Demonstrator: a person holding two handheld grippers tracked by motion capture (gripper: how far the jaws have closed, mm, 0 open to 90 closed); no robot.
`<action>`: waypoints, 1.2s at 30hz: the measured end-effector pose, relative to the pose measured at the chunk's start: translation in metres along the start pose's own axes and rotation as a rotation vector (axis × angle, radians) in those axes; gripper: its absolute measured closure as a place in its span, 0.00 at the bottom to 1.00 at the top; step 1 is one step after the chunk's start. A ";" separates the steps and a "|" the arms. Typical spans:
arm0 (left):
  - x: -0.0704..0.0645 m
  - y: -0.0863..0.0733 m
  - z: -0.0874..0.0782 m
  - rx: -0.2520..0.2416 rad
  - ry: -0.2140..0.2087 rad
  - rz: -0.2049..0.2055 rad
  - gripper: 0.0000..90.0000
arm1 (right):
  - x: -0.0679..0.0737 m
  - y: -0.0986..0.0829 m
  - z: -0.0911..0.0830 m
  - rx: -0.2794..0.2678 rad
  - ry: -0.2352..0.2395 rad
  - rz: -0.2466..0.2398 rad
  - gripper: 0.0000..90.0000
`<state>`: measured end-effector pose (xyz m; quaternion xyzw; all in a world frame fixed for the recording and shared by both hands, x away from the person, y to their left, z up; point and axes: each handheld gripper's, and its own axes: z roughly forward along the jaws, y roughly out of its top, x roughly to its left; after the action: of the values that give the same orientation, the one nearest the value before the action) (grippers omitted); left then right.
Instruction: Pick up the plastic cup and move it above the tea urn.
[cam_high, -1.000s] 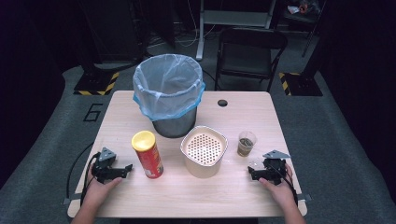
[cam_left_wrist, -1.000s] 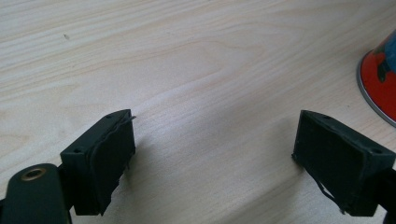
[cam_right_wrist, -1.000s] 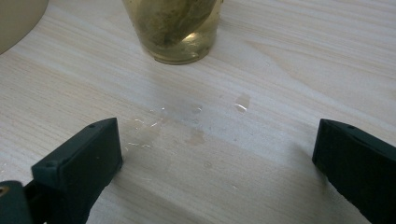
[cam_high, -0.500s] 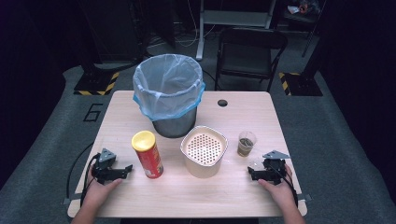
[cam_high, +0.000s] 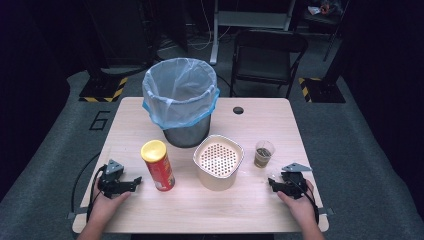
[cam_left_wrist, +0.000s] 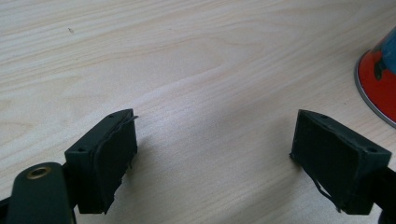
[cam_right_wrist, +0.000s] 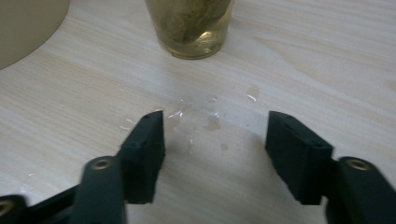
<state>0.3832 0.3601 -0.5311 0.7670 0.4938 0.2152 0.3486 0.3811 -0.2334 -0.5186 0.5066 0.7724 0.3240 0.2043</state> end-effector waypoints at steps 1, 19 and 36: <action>0.000 0.000 0.000 0.001 0.003 0.000 0.15 | 0.001 0.001 -0.001 0.007 0.006 0.012 0.48; -0.001 0.000 0.000 0.002 0.016 -0.004 0.15 | 0.063 0.089 -0.064 -0.131 0.189 -0.045 0.58; -0.001 0.000 -0.001 0.014 0.005 -0.006 0.15 | 0.080 0.143 -0.005 -0.081 0.205 -0.121 0.83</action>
<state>0.3824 0.3597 -0.5301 0.7674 0.4984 0.2129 0.3426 0.4388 -0.1220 -0.4130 0.4147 0.8046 0.3922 0.1636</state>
